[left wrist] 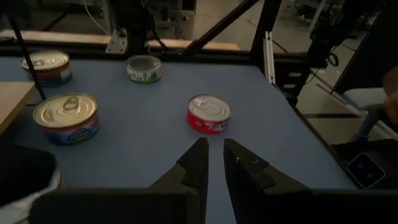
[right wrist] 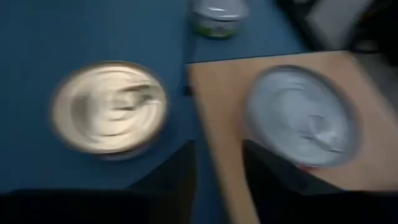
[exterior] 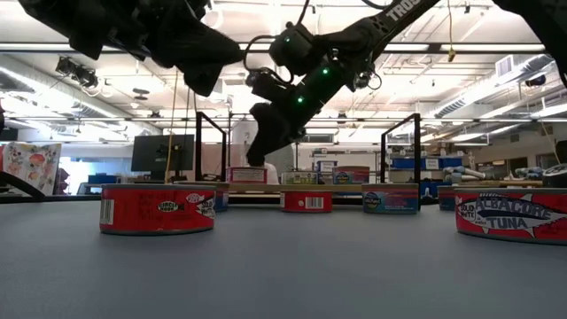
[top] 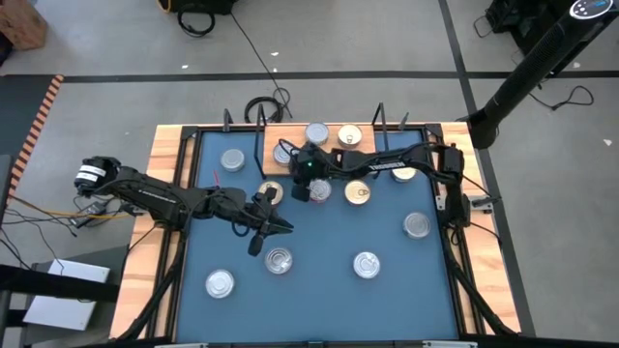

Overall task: Stack canned seafood by type on shelf
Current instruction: Put the red tuna can on the shelf

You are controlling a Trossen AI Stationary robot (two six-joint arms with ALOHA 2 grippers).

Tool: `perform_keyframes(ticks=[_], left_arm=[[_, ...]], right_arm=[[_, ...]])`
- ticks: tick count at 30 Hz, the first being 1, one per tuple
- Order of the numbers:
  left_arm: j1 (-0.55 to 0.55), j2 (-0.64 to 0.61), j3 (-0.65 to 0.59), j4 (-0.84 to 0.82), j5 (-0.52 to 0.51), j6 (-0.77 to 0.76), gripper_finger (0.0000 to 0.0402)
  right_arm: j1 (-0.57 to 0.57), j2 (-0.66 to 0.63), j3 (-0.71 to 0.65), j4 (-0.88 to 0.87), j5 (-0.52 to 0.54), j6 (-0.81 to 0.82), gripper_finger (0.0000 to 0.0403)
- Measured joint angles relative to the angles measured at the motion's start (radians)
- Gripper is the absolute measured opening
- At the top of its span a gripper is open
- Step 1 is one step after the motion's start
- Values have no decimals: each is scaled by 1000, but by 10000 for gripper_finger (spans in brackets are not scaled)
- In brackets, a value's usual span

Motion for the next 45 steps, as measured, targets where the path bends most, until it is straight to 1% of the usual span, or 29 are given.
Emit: perform_keyframes(ticks=[2,4,5,6,8,11,18,22,30,32,34,37,39,41,45], left_arm=[[0,0,0,3,3,0,53],[1,0,0,3,6,0,53],[1,0,0,8,7,-1,53],[1,0,0,9,8,-3,53],[1,0,0,9,8,-7,53],[1,0,0,9,9,-10,53],[4,0,0,4,9,-10,53],[8,0,0,2,13,-10,53],[8,0,0,-7,12,-8,53],[9,0,0,-8,1,-15,53],[11,0,0,-8,-34,-32,53],[36,0,1,-15,-52,-58,53],[62,0,21,-64,-53,-75,51],[91,0,59,-152,-54,-71,45],[151,0,149,-362,-78,26,27]], right_arm=[[0,10,0,17,-32,4,69],[1,27,-1,39,-25,16,23],[-1,32,0,53,-19,22,13],[-3,34,-1,48,-14,26,10],[-9,52,0,88,-1,51,19],[-17,77,0,92,3,86,26],[-18,94,0,141,81,127,6],[-36,94,0,175,86,156,10],[-78,93,0,182,111,234,9],[-83,93,0,188,103,235,11],[-85,82,-1,178,101,231,13],[-84,35,-1,139,99,172,13],[-82,-10,0,84,100,137,8],[-82,-55,-1,12,100,92,5],[-87,-154,-69,5,103,24,4]])
